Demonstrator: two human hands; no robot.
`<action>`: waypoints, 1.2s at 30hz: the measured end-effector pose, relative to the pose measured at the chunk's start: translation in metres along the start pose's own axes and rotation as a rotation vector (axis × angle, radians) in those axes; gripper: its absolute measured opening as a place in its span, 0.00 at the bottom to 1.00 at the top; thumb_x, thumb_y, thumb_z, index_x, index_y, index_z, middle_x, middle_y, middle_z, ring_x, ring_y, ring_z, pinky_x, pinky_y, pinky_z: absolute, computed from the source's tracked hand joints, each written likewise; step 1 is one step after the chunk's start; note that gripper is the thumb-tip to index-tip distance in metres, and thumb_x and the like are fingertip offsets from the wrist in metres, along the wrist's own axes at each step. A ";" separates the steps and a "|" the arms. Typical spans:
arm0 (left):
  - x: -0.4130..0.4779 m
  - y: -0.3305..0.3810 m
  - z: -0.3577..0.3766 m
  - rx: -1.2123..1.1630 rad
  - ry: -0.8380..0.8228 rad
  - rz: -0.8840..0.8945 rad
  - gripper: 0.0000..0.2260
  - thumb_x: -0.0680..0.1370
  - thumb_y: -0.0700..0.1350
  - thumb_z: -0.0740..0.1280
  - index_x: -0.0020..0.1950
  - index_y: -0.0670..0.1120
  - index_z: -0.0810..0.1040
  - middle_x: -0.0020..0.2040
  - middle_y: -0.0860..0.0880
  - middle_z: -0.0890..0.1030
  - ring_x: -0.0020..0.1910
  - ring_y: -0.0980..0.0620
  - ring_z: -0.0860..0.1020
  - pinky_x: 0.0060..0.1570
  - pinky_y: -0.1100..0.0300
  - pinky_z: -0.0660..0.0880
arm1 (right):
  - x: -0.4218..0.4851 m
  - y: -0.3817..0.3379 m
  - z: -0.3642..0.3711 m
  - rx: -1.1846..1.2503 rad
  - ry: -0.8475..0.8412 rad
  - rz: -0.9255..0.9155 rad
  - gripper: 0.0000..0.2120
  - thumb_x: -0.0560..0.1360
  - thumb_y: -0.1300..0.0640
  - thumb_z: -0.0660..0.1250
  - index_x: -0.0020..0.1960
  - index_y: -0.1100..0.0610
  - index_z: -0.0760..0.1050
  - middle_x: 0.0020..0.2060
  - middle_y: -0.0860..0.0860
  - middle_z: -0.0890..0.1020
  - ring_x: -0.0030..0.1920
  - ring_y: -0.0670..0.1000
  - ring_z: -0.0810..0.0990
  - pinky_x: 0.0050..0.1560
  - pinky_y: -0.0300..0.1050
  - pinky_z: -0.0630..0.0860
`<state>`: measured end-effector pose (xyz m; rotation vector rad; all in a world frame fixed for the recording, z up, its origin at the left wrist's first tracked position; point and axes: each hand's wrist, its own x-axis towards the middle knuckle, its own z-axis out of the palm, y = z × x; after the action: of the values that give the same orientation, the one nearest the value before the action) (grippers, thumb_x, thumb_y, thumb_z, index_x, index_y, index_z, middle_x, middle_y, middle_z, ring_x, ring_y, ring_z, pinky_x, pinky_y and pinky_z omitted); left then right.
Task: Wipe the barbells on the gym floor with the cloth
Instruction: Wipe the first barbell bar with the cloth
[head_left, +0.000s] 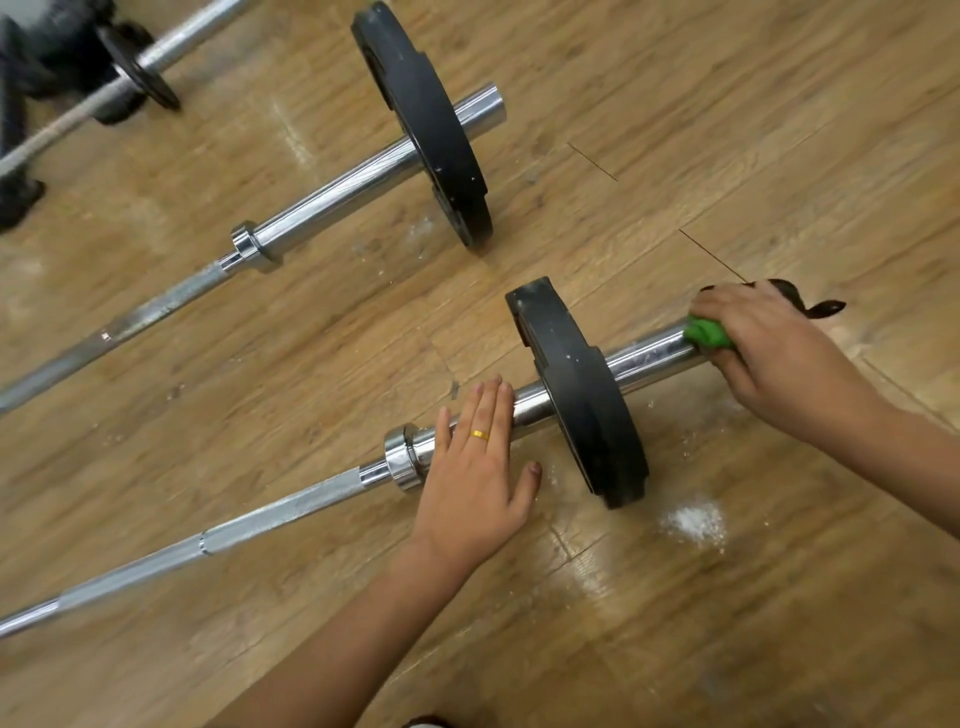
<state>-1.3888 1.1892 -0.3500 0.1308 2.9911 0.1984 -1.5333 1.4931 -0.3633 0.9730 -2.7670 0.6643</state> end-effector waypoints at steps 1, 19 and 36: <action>0.003 -0.002 -0.001 0.006 0.000 -0.001 0.35 0.83 0.60 0.53 0.83 0.47 0.41 0.83 0.50 0.41 0.80 0.54 0.36 0.76 0.52 0.31 | 0.004 0.005 -0.002 0.005 -0.014 -0.004 0.13 0.78 0.61 0.63 0.61 0.65 0.75 0.57 0.59 0.80 0.60 0.60 0.75 0.65 0.55 0.67; 0.046 -0.015 -0.005 -0.029 0.020 -0.032 0.39 0.81 0.62 0.57 0.83 0.44 0.42 0.83 0.45 0.45 0.82 0.49 0.41 0.78 0.51 0.37 | 0.065 0.025 0.022 -0.004 -0.005 0.022 0.10 0.79 0.58 0.64 0.59 0.61 0.75 0.52 0.57 0.81 0.54 0.60 0.76 0.59 0.54 0.68; 0.092 -0.042 -0.012 -0.013 0.053 -0.037 0.43 0.75 0.66 0.55 0.83 0.43 0.50 0.82 0.43 0.57 0.81 0.46 0.53 0.78 0.45 0.47 | 0.099 0.039 0.013 -0.011 0.008 0.075 0.09 0.76 0.65 0.66 0.56 0.60 0.75 0.51 0.56 0.80 0.53 0.56 0.75 0.55 0.46 0.65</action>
<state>-1.4847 1.1547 -0.3568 0.0699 3.0412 0.2204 -1.6344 1.4586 -0.3631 0.8664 -2.8089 0.6609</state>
